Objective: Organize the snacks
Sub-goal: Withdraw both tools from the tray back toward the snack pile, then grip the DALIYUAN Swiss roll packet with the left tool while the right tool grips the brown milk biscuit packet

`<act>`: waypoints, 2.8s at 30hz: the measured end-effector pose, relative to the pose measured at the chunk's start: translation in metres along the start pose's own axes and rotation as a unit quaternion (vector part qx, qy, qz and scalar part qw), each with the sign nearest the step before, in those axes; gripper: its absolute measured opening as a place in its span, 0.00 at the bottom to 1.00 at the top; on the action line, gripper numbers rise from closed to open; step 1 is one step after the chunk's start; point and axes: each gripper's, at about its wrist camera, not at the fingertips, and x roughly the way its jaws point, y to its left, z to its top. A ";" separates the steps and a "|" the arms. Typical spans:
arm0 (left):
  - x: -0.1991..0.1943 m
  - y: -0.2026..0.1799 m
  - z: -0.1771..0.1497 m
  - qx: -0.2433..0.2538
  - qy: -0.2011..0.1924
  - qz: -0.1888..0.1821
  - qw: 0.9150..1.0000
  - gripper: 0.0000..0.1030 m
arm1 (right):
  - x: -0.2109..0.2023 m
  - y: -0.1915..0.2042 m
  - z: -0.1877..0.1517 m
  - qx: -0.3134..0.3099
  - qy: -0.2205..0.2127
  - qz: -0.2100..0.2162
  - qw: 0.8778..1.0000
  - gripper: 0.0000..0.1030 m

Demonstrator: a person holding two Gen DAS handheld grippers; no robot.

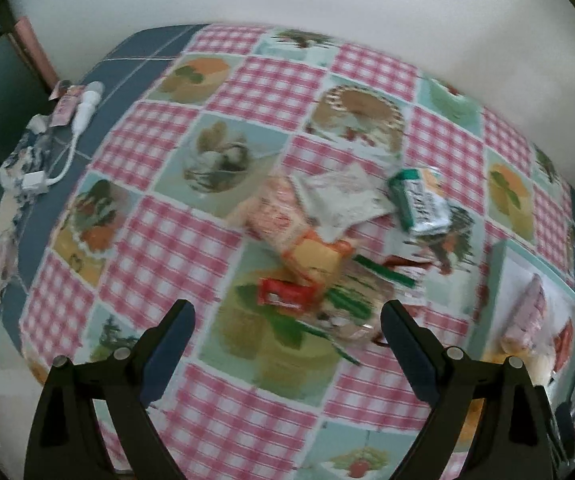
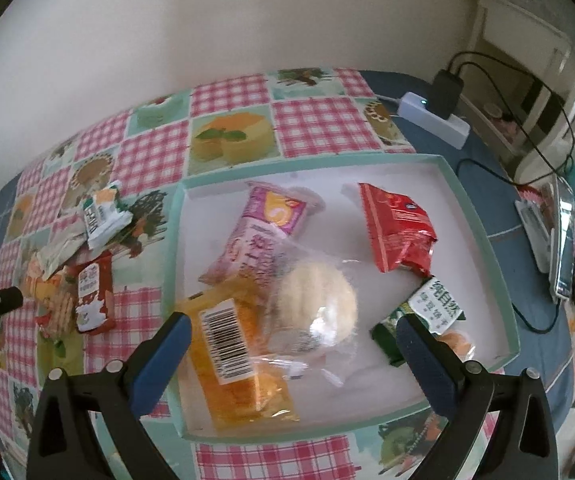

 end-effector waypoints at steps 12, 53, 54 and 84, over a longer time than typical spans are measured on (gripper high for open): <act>0.014 0.022 0.009 -0.004 0.015 0.006 1.000 0.91 | 0.003 0.050 -0.005 -0.040 0.002 0.036 0.999 1.00; 0.067 0.049 0.029 -0.052 0.072 -0.047 0.995 0.91 | 0.055 0.163 0.018 -0.077 0.053 0.056 0.994 1.00; 0.068 0.047 0.028 -0.055 0.074 -0.058 0.994 0.91 | 0.056 0.164 0.017 -0.078 0.054 0.058 0.994 1.00; 0.111 0.044 0.049 -0.105 0.085 -0.027 0.990 0.91 | 0.078 0.170 0.012 -0.076 0.087 0.073 0.991 0.99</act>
